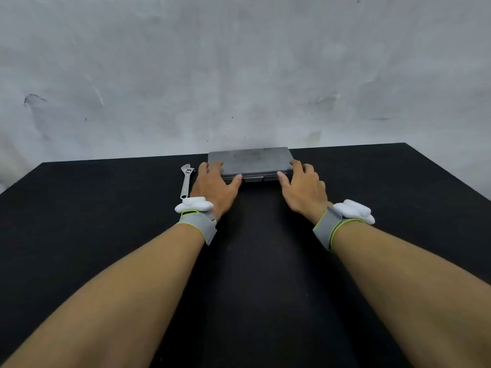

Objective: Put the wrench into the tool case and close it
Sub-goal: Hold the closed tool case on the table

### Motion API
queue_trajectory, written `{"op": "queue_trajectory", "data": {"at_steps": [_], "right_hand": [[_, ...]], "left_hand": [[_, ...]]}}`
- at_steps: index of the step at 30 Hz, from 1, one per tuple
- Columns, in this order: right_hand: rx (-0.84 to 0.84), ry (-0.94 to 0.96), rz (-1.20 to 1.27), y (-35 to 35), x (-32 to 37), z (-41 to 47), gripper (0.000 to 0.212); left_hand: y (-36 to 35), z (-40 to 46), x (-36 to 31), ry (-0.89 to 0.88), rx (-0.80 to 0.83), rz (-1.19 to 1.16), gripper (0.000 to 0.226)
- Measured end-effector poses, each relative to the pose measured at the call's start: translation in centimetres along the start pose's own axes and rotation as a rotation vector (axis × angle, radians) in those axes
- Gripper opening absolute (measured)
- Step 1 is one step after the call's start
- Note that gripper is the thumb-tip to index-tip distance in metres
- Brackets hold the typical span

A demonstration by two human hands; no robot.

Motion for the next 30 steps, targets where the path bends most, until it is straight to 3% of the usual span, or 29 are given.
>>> {"op": "queue_trajectory", "data": {"at_steps": [5,16,30], "right_hand": [[-0.08,-0.101,0.003,-1.4,-1.0,2.6,0.051],[-0.174,-0.102,-0.059,-2.4,-0.9,3.9,0.044],[-0.19,-0.103,-0.133,-2.0,-0.7,2.3,0.048]], "left_hand": [[-1.7,1.6,0.8,0.015,-0.034,0.06,0.064],[-2.8,2.8,1.6,0.153,-0.157,0.01,0.063],[-2.6,1.7,2.3,0.138,-0.133,0.007,0.064]]}}
Point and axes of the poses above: each hand's wrist, its own z-axis towards the middle knuckle, its own y-axis out of the back of the hand, x = y × z, the point moved 7 cm from there along z, towards the middle knuckle, and after that the axes turned 2 degrees about -z, right-handed, at the moved point
